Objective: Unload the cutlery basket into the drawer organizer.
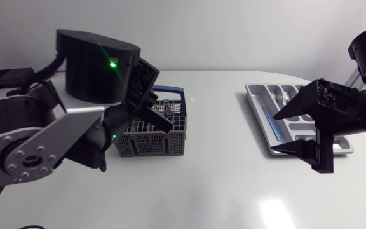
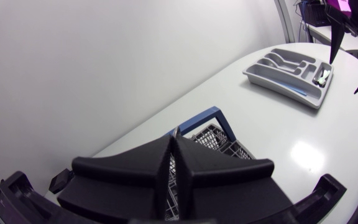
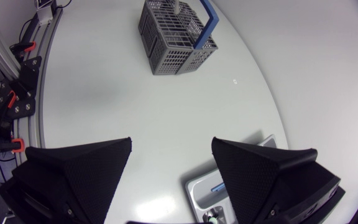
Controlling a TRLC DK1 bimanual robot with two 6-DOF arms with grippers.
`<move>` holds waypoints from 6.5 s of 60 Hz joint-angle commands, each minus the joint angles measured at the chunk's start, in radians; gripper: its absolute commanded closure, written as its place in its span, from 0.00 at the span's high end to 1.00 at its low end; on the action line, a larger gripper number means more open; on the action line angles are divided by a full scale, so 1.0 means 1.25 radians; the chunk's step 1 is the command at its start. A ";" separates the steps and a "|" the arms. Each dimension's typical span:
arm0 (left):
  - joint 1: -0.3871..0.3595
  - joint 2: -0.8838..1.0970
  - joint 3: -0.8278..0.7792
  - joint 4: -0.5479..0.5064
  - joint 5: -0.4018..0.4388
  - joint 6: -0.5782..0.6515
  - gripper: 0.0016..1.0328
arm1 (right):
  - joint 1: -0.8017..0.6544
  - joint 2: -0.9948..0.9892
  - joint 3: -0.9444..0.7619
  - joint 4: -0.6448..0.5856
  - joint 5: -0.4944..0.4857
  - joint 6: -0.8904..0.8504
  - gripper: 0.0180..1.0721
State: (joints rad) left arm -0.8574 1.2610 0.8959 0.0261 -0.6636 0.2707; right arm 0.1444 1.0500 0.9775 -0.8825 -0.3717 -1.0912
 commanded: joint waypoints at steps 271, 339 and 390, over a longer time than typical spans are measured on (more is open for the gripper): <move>0.585 -0.583 -0.345 -0.164 0.577 -0.151 0.96 | -0.513 0.552 0.147 0.281 0.106 -0.408 0.96; 0.686 -1.009 -0.717 -0.021 0.531 -0.217 0.96 | -0.325 -0.441 -0.492 0.626 0.172 0.421 0.96; 0.686 -1.009 -0.717 -0.021 0.531 -0.217 0.96 | -0.172 -0.772 -0.714 0.671 0.282 0.717 0.96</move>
State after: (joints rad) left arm -0.0074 0.0063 0.0231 -0.0166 0.0013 0.0189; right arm -0.0872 0.1040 0.1215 -0.0669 -0.0284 -0.2638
